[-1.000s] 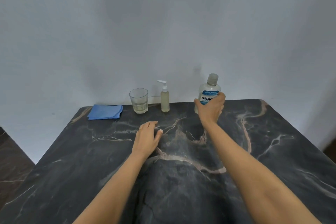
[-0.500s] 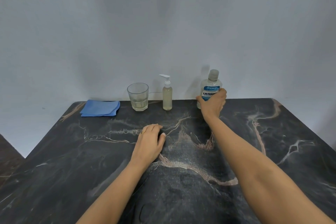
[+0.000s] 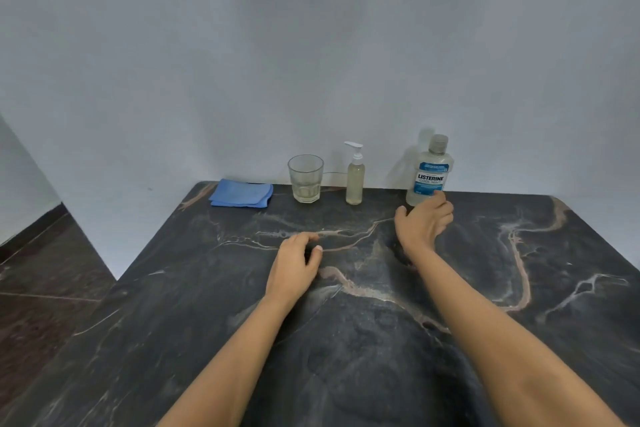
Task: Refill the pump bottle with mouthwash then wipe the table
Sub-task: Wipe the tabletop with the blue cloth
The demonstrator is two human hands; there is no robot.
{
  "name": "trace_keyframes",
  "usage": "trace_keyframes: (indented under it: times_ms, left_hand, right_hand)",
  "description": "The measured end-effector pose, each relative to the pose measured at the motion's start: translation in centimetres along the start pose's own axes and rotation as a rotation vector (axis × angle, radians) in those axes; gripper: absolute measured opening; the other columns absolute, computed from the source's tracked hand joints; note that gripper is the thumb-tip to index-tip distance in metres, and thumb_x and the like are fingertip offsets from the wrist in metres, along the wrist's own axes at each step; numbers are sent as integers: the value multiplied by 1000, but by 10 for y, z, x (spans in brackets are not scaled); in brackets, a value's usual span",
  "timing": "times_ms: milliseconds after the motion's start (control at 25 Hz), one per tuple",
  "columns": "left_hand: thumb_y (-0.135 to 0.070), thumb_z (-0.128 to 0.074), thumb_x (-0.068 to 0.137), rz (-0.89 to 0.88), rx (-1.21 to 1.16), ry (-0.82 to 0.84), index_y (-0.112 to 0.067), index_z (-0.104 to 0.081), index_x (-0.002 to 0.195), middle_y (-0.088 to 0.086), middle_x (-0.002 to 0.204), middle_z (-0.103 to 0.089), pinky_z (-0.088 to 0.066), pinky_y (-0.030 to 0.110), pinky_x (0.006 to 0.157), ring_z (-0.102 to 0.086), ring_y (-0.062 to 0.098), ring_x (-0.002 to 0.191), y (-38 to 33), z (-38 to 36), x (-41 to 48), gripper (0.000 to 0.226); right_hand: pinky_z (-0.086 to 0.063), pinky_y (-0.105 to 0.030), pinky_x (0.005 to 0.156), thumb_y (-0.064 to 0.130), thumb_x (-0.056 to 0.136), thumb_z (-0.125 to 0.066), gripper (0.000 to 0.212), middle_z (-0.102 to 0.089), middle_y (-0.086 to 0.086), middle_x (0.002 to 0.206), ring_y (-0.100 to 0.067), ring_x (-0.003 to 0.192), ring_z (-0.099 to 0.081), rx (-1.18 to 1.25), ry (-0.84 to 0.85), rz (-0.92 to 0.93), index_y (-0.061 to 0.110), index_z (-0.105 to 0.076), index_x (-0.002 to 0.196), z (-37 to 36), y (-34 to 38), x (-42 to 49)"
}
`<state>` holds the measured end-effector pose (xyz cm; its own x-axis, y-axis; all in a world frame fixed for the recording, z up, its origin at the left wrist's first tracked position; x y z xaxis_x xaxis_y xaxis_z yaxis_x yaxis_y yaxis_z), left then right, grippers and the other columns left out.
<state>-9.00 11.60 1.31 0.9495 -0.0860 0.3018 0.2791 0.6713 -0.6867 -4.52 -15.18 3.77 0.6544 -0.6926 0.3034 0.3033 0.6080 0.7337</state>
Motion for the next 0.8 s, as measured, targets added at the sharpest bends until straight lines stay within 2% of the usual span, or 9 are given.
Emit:
trace_keyframes:
  times_ms: [80, 160, 280, 360, 480, 560, 600, 800]
  left_hand:
    - [-31, -54, 94, 23, 72, -19, -20, -60, 118, -6, 112, -62, -42, 24, 89, -53, 10, 109, 17, 27, -17, 27]
    - [-32, -54, 94, 59, 141, -48, -19, -60, 118, -5, 113, -62, -42, 26, 90, -53, 12, 110, 38, 58, -29, 28]
    - [-32, -53, 94, 113, 231, -79, -13, -59, 121, 2, 117, -63, -43, 31, 93, -52, 18, 114, 72, 100, -39, 33]
    - [-32, -54, 94, 153, 255, -95, -11, -59, 122, 3, 117, -63, -43, 31, 92, -52, 20, 115, 94, 119, -44, 35]
    - [-33, -56, 92, 208, 172, -190, -12, -62, 105, 1, 98, -64, -44, 28, 79, -58, 19, 97, 107, 133, -50, 25]
    - [-38, -56, 90, 201, 166, -222, -16, -61, 92, -3, 84, -62, -46, 30, 69, -58, 14, 81, 106, 133, -49, 23]
    - [-41, -55, 89, 185, 179, -219, -17, -60, 90, -5, 82, -61, -46, 30, 68, -56, 11, 79, 106, 131, -48, 24]
    - [-44, -53, 90, 193, 167, -220, -21, -56, 109, -8, 99, -58, -37, 24, 79, -48, 8, 100, 119, 126, -46, 30]
  right_hand:
    - [-35, -44, 102, 16, 81, -65, 64, -35, -24, 133, -39, 119, -36, 13, 36, 100, 0, -32, 133, 3, 18, -25]
    - [-37, -41, 100, 13, 83, -62, 55, -38, -21, 131, -34, 118, -37, 14, 133, 277, 0, -37, 131, -4, 46, -51]
    - [-38, -37, 102, 11, 86, -55, 43, -41, -17, 129, -30, 119, -39, 10, 369, 629, 2, -45, 127, -35, 97, -98]
    - [-38, -36, 103, 10, 88, -52, 39, -43, -15, 129, -29, 120, -41, 2, 524, 765, 4, -47, 127, -63, 124, -124]
    - [-38, -35, 102, 4, 90, -46, 37, -45, -12, 132, -27, 120, -44, -20, 689, 814, 7, -49, 127, -105, 153, -143]
    - [-37, -35, 103, -5, 88, -43, 43, -43, -11, 135, -28, 122, -44, -46, 753, 822, 7, -49, 128, -132, 166, -146]
    - [-37, -36, 105, -6, 87, -43, 46, -42, -12, 138, -29, 125, -43, -62, 777, 829, 8, -48, 130, -145, 171, -146]
    - [-30, -41, 113, 0, 95, -39, 53, -34, -10, 152, -30, 138, -33, -77, 812, 790, 18, -37, 144, -189, 193, -139]
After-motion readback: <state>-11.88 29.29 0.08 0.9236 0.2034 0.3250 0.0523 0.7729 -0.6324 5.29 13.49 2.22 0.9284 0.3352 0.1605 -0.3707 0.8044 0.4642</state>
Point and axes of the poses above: each hand's wrist, its own x-axis towards the middle knuckle, its own z-axis out of the back of the hand, y = z × x, the point moved 6 cm from there along x, towards the middle knuckle
